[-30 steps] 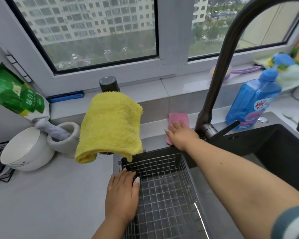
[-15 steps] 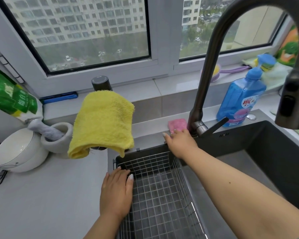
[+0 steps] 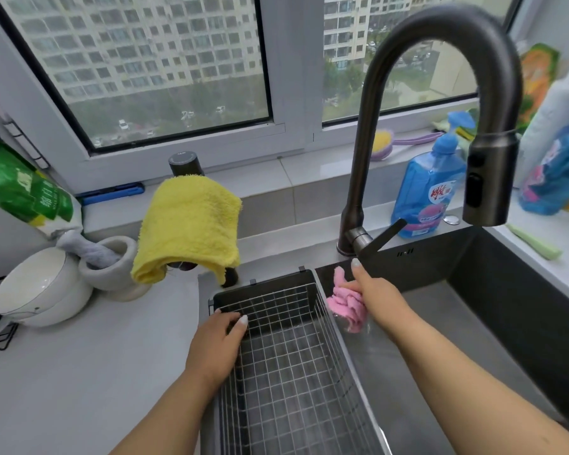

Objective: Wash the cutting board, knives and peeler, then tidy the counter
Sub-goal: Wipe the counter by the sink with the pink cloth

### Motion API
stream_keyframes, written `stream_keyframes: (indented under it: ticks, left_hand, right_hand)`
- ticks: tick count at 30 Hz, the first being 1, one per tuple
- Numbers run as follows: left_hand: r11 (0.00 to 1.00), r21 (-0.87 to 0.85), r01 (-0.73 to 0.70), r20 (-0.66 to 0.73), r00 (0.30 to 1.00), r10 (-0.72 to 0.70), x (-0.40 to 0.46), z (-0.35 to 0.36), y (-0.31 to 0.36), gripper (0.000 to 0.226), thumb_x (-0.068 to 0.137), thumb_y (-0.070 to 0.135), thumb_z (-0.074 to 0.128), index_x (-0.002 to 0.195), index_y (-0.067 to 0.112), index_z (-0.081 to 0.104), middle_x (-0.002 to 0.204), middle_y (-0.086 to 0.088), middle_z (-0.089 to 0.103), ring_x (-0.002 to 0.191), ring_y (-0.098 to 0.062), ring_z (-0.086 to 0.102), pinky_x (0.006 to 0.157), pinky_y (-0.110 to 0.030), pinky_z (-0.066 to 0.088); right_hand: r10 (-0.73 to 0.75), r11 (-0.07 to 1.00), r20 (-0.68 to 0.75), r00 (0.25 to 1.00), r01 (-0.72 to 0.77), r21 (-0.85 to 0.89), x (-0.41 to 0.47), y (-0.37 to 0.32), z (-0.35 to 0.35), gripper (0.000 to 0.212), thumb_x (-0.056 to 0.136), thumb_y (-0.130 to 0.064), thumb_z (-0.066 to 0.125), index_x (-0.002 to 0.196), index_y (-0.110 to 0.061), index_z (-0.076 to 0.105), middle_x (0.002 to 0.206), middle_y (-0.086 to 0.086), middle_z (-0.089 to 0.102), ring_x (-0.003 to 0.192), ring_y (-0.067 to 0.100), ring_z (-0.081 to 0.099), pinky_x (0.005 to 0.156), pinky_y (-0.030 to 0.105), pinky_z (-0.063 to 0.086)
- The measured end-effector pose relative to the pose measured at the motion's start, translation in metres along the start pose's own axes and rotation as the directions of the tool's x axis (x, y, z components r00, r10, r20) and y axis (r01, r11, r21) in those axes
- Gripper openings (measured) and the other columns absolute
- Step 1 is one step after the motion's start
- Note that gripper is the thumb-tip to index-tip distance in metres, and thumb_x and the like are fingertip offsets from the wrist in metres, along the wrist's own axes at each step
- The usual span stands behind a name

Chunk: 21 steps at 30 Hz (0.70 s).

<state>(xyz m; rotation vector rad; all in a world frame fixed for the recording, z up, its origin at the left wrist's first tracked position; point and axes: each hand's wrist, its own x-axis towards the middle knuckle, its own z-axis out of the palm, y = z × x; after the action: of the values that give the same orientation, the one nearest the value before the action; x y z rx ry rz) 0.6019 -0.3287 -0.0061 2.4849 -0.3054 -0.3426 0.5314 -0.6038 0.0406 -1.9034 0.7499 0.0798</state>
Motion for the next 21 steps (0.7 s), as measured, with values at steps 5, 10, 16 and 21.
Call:
stream_keyframes:
  ticks: [5,10,16,21]
  left_hand:
    - [0.91,-0.406,0.085,0.085,0.995,-0.055,-0.046,-0.001,0.069,0.041,0.101,0.044,0.033,0.098,0.019,0.066,0.095,-0.001,0.068,0.093,-0.015,0.063,0.083,-0.035,0.05]
    - [0.304,-0.822,0.482,0.486,0.872,-0.068,-0.077,0.001,0.105,0.045,0.098,0.041,0.047,0.114,0.003,0.063,0.103,-0.019,0.072,0.093,-0.028,0.069,0.084,-0.042,0.054]
    - [0.12,-0.839,0.53,0.516,0.846,-0.131,-0.101,-0.012,0.094,0.035,0.089,0.017,0.062,0.115,-0.006,0.06,0.109,-0.03,0.066,0.102,-0.037,0.064,0.093,-0.049,0.051]
    - [0.134,-0.872,0.471,0.468,0.882,-0.06,-0.117,-0.02,0.082,0.04,0.091,0.016,0.061,0.126,-0.002,0.054,0.12,-0.031,0.062,0.118,-0.041,0.058,0.101,-0.054,0.046]
  right_hand:
    - [-0.185,0.965,0.134,0.973,0.154,0.212,-0.071,-0.012,0.002,0.047,0.101,-0.038,0.04,0.084,-0.009,0.073,0.077,0.014,0.063,0.075,0.021,0.058,0.067,0.021,0.052]
    - [-0.444,0.895,0.277,0.852,0.414,0.165,-0.127,-0.01,0.018,0.065,0.094,-0.062,0.03,0.08,-0.018,0.076,0.085,0.011,0.071,0.085,0.004,0.061,0.084,0.013,0.045]
    - [-0.637,0.741,0.274,0.721,0.67,-0.043,-0.157,0.001,0.027,0.092,0.079,-0.084,0.01,0.11,-0.024,0.073,0.112,-0.016,0.067,0.115,-0.017,0.042,0.095,0.0,0.025]
    - [-0.702,0.698,0.127,0.701,0.712,-0.076,-0.176,0.005,0.037,0.049,0.09,-0.066,0.034,0.114,-0.038,0.066,0.108,-0.039,0.057,0.115,-0.007,0.05,0.103,0.022,0.038]
